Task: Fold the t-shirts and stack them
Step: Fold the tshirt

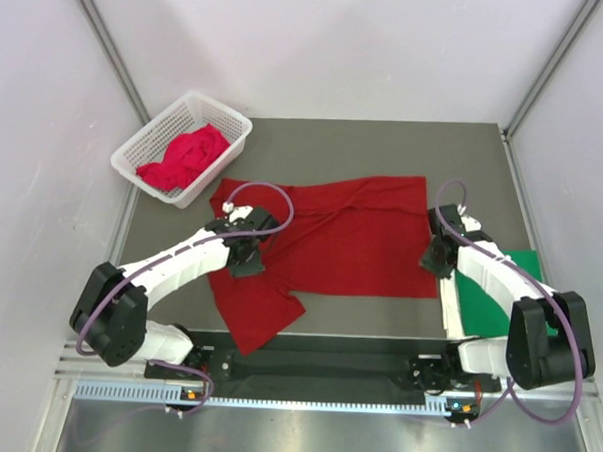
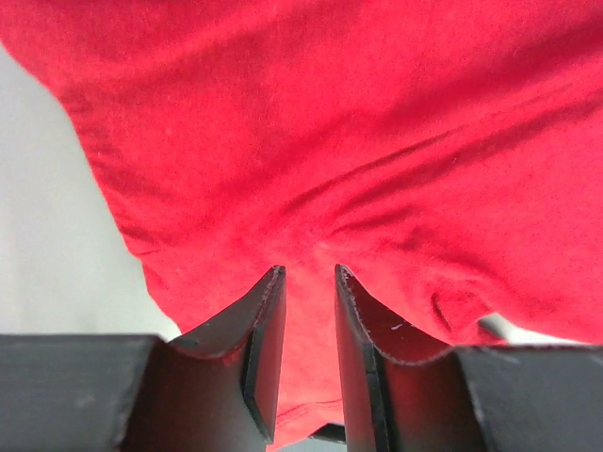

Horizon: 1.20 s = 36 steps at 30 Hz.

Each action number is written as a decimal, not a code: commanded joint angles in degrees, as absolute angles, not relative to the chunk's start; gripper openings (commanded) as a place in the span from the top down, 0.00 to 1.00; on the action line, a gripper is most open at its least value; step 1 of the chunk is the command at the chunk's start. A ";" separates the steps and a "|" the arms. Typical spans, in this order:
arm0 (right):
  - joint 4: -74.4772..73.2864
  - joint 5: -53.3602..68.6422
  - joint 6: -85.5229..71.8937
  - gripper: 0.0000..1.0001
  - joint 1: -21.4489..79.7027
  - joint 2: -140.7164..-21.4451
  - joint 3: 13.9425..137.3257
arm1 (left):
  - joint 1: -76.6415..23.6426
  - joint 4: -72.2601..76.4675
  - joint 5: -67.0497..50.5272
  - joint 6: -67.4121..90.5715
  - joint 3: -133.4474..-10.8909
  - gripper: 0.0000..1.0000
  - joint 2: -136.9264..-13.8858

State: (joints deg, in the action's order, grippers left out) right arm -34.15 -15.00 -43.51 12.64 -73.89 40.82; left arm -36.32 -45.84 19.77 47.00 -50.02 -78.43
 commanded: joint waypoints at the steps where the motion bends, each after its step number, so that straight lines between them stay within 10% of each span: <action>1: -32.78 -17.49 -42.80 0.80 13.36 -74.45 39.65 | -32.09 -42.98 15.83 43.07 -53.78 0.67 -78.84; 15: -38.67 -25.77 -44.83 0.80 12.66 -73.22 38.23 | -10.91 -38.93 6.77 32.70 -67.49 0.53 -82.35; 36: -32.69 -17.57 -44.12 0.78 18.10 -80.59 44.13 | -9.49 -34.02 -0.53 27.51 -62.40 0.52 -81.30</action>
